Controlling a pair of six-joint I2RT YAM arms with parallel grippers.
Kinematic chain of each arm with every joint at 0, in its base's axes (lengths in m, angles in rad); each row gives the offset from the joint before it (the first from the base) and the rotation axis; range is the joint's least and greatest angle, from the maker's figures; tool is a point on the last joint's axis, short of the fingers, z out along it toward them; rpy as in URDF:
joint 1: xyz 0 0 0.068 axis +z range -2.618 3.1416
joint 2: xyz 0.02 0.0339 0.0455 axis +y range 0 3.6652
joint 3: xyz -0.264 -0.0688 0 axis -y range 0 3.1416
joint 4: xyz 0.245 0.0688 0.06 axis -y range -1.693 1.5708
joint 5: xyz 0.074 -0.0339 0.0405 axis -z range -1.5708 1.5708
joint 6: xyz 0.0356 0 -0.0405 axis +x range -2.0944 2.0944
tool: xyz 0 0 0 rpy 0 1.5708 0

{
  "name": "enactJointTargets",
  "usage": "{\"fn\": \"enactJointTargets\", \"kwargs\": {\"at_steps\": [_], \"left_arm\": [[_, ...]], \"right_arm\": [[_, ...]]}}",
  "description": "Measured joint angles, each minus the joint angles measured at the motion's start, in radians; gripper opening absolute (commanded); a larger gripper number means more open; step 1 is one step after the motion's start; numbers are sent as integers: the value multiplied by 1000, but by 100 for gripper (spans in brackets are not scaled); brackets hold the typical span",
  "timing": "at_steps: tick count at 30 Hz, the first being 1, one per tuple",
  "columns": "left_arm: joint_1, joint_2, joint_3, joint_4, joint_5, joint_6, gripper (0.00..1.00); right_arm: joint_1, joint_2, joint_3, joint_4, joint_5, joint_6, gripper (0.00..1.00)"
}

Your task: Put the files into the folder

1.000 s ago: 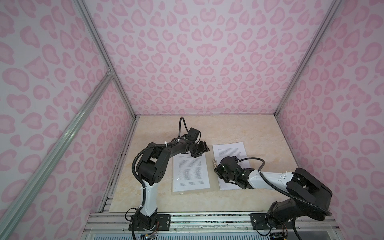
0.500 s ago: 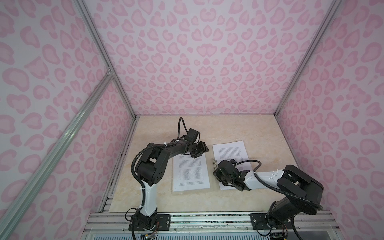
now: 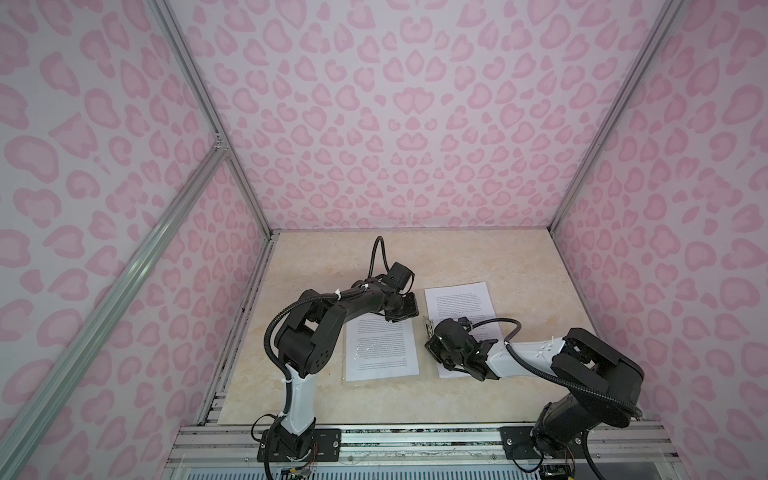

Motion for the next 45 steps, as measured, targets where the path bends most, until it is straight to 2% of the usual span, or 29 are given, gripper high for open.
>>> {"fn": "enactJointTargets", "kwargs": {"at_steps": [13, 19, 27, 31, 35, 45], "left_arm": [[-54, -36, -68, 31, 72, 26, 48], [-58, -39, -65, 22, 89, 20, 42], [-67, 5, -23, 16, 97, 21, 37], [-74, 24, -3, 9, 97, 21, 27], [-82, 39, 16, -1, 90, 21, 23], [-115, 63, 38, -8, 47, 12, 18]], "right_arm": [[-26, 37, -26, 136, -50, -58, 0], [-31, 42, -23, 143, -68, -73, 0], [-35, 40, 15, 69, -80, -101, 0], [-42, 39, 30, 39, -94, -113, 0], [-53, 23, 26, 31, -113, -136, 0], [-125, 24, 22, 6, -228, -219, 0]]}}
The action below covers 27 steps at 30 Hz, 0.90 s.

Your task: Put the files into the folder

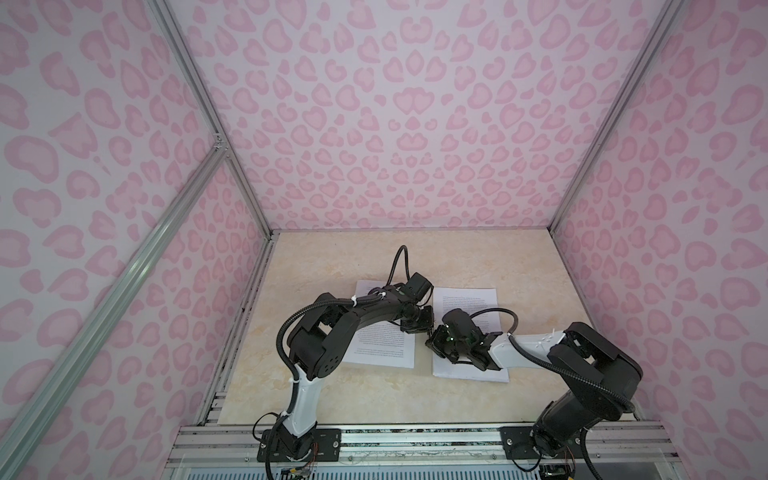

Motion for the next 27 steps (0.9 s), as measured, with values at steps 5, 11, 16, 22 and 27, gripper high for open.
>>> {"fn": "enactJointTargets", "kwargs": {"at_steps": [5, 11, 16, 22, 27], "left_arm": [[-6, 8, 1, 13, -8, -35, 16], [-6, 5, -19, 52, -7, -107, 15], [-16, 13, -23, 86, 11, -145, 14], [-15, 14, -34, 100, 17, -182, 11], [-14, 16, -34, 102, 18, -201, 10]], "right_arm": [[-40, 3, 0, -3, -53, -52, 0], [-63, -14, 8, -37, -74, -103, 3], [-77, -73, -9, -95, -54, -128, 13], [-92, -121, -14, -152, -61, -167, 25], [-93, -153, -27, -172, -63, -185, 27]]}}
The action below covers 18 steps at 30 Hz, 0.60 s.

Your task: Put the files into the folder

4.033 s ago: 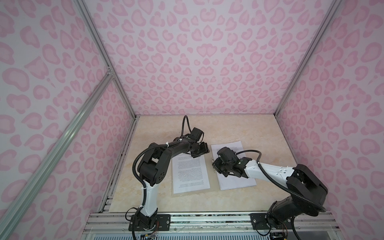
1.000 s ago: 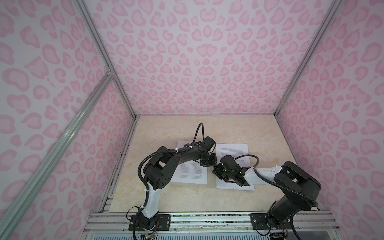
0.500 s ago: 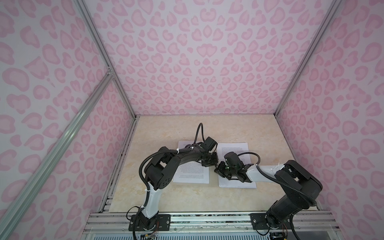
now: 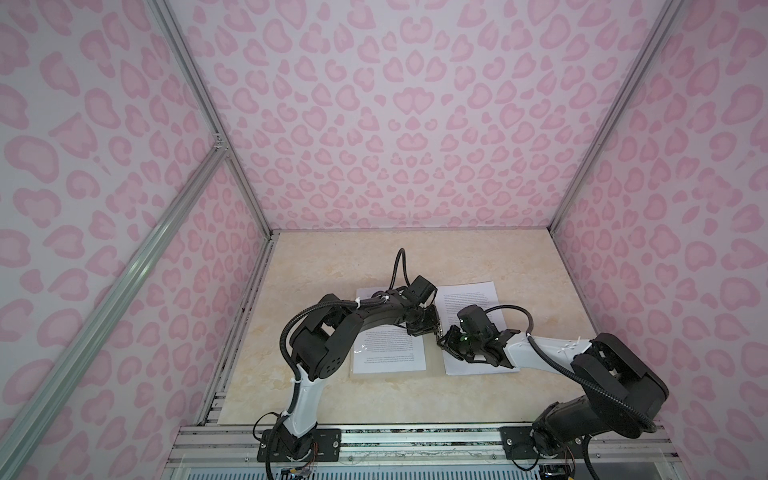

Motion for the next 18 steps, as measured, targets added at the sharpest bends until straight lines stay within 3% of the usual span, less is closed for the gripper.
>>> {"fn": "enactJointTargets", "kwargs": {"at_steps": [18], "left_arm": [[3, 2, -6, 10, 13, -11, 10]], "right_arm": [[-35, 19, 3, 72, -62, -6, 26]]}}
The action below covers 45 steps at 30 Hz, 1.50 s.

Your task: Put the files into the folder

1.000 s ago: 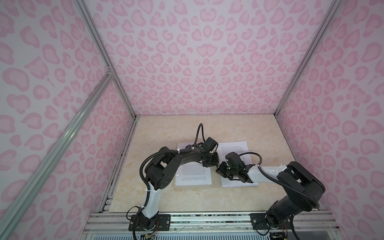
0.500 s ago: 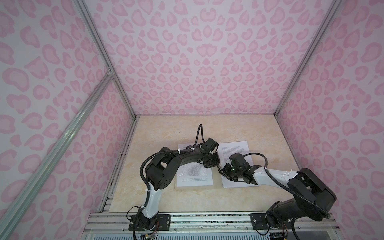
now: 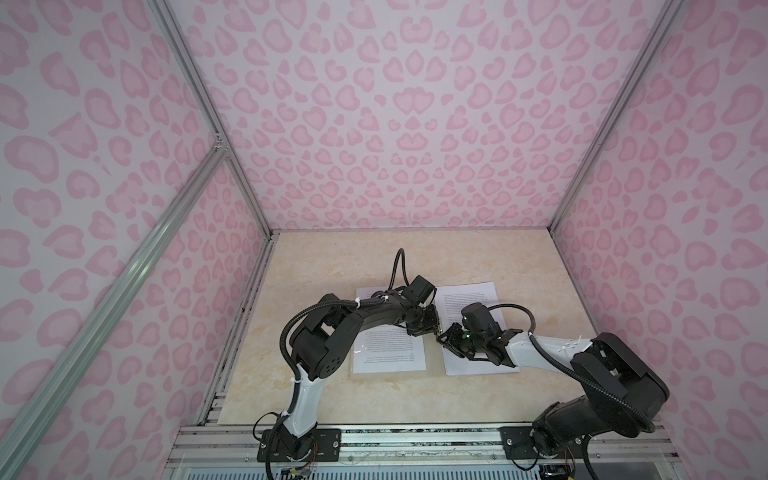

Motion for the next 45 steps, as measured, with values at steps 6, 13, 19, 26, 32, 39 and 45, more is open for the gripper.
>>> {"fn": "enactJointTargets", "kwargs": {"at_steps": [6, 13, 19, 26, 32, 39, 45], "left_arm": [[1, -1, -3, 4, 4, -2, 10], [1, -2, -4, 6, 4, -6, 10], [1, -3, -9, 13, 5, -6, 10], [2, -5, -14, 27, -3, -5, 12], [2, -6, -18, 47, -13, -15, 25], [2, -8, -21, 66, -8, -14, 30], [4, 1, -25, 100, -5, -13, 27]], "right_arm": [[0, 35, 14, 11, -2, 0, 14], [-2, 46, 16, 26, -10, 5, 2], [-5, 49, 16, 28, -10, 7, 0], [-18, 72, 25, 34, -24, 19, 0], [-20, 99, 42, 14, -17, 23, 0], [-23, 119, 63, -19, -16, 16, 0], [-28, 149, 108, -51, -18, -2, 0]]}}
